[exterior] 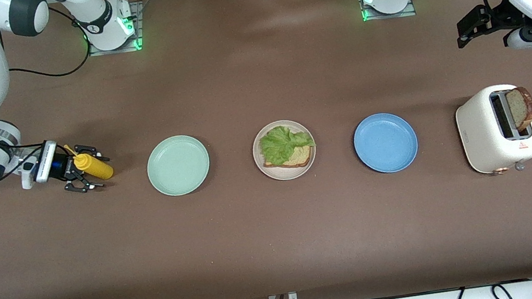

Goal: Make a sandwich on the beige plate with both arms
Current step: 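Lift the yellow bottle and carry it over the beige plate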

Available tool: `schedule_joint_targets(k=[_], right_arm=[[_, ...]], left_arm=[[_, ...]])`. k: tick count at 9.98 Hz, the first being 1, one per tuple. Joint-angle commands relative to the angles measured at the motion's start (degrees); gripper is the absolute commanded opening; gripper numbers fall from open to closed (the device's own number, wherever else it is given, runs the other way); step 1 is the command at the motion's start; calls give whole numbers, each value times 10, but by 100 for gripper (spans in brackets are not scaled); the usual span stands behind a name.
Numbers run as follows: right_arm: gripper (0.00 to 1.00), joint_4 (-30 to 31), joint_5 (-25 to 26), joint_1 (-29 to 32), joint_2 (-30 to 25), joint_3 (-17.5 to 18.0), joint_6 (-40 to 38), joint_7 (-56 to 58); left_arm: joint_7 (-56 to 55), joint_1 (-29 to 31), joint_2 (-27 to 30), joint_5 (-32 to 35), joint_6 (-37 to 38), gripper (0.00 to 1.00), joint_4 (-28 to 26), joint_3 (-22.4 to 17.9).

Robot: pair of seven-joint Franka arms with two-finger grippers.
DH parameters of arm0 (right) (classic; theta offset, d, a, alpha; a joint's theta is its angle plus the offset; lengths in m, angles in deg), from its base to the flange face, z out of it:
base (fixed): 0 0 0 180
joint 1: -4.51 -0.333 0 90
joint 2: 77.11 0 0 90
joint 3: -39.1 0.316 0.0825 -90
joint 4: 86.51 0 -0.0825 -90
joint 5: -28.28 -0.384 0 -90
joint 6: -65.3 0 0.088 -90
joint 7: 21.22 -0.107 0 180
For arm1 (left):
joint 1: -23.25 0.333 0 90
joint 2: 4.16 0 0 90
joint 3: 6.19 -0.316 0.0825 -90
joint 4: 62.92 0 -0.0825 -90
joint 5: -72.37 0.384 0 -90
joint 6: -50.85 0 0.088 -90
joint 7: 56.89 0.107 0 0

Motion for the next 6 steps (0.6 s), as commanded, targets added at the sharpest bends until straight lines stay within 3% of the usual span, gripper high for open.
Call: schedule_joint_targets(k=[1,4,6], right_arm=[[0,-17,-13,3,8,5,1,9],[0,-83,0,-52,1,-4,73,-41],[0,-112,13,-128,-4,-44,106,-123]], left_arm=[[4,3,2,3,5,100,6,1],[4,3,2,3,5,100,6,1],[4,3,2,3,5,100,6,1]])
